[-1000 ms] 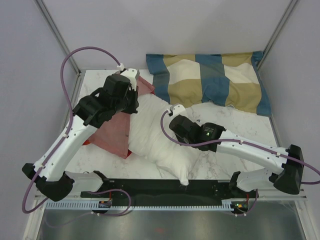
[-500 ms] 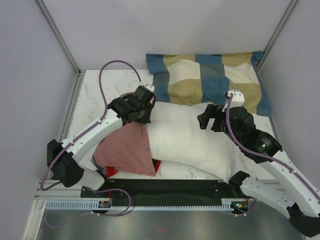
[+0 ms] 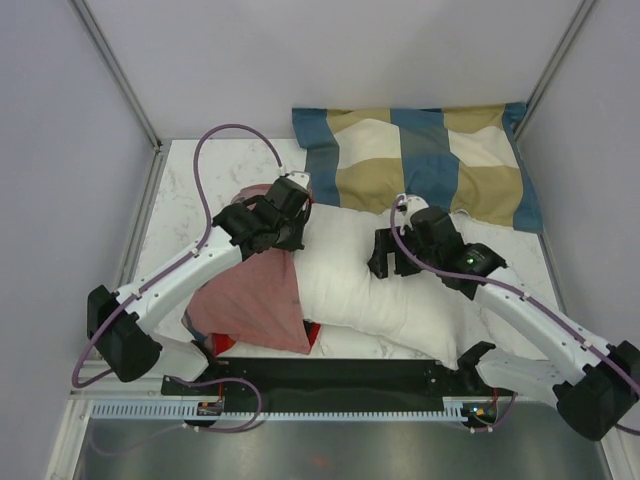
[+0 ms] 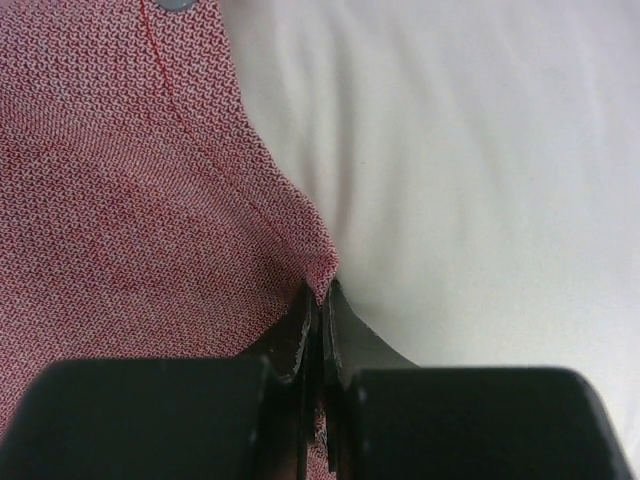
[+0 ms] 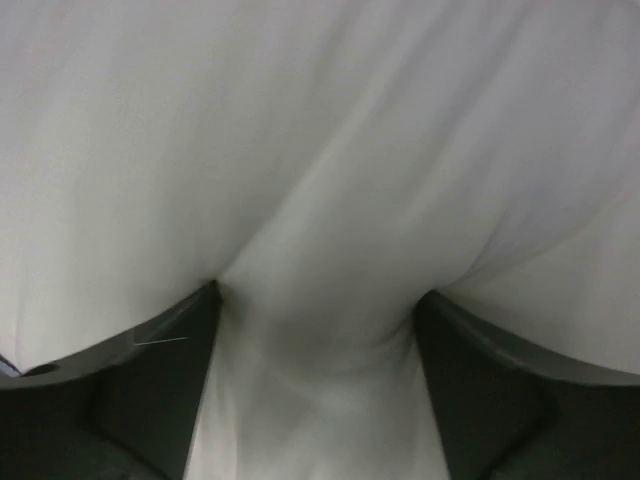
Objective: Put the pillow into the pillowcase
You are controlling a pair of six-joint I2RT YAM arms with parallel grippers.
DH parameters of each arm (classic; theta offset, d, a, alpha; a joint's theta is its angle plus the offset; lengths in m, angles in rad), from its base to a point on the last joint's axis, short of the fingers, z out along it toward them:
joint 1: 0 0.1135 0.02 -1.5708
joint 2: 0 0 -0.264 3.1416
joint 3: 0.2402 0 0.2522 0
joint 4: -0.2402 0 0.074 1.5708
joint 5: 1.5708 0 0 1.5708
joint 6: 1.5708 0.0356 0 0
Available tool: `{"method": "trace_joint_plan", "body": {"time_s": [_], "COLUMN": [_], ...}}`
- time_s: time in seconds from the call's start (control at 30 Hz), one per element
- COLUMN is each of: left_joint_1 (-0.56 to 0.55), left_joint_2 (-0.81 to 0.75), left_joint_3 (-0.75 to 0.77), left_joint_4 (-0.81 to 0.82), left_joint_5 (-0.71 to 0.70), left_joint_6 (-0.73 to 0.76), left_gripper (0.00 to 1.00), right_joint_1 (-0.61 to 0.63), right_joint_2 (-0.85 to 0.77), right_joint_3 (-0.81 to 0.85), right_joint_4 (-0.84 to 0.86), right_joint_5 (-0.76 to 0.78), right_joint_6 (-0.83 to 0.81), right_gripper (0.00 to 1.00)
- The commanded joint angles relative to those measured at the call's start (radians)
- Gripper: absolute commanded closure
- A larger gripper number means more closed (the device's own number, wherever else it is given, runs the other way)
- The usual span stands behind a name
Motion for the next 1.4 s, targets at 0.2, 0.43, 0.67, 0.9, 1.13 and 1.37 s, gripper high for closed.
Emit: {"method": "trace_joint_plan", "body": {"time_s": [0.2,0.43,0.67,0.9,1.13,1.37], "left_joint_1": [-0.111,-0.111,-0.111,-0.117,-0.125,-0.123], "left_joint_2": [0.02,0.118,0.172,0.21,0.225,0.146], "left_joint_3": [0.188,0.747,1.29,1.178,1.276,1.08], "left_joint_4": [-0.01,-0.217,-0.254,-0.004,0.203,0.277], "left_joint_5": [0.084,0.061,0.062,0.312,0.44,0.369], "left_joint_6": [0.001,0.045,0.171,0.154,0.133,0.139], "left_gripper": [0.98,0.98,0.98,0.98,0.97,0.98], "right_joint_1": [0.114,0.114,0.134,0.238,0.253,0.252], "right_joint_2": [0.134,0.227,0.319,0.386,0.448,0.302], "right_joint_3": [0.135,0.683,1.053,1.084,1.462,1.175], "right_joint_4": [0.161,-0.037,-0.08,-0.024,-0.192,-0.203], "right_joint_5": [0.116,0.052,-0.08,-0.098,-0.007,0.134], "right_joint_6": [-0.036,-0.129,-0.088,-0.034,-0.113,-0.088], "right_gripper": [1.0,1.0,1.0,1.0,1.0,1.0]}}
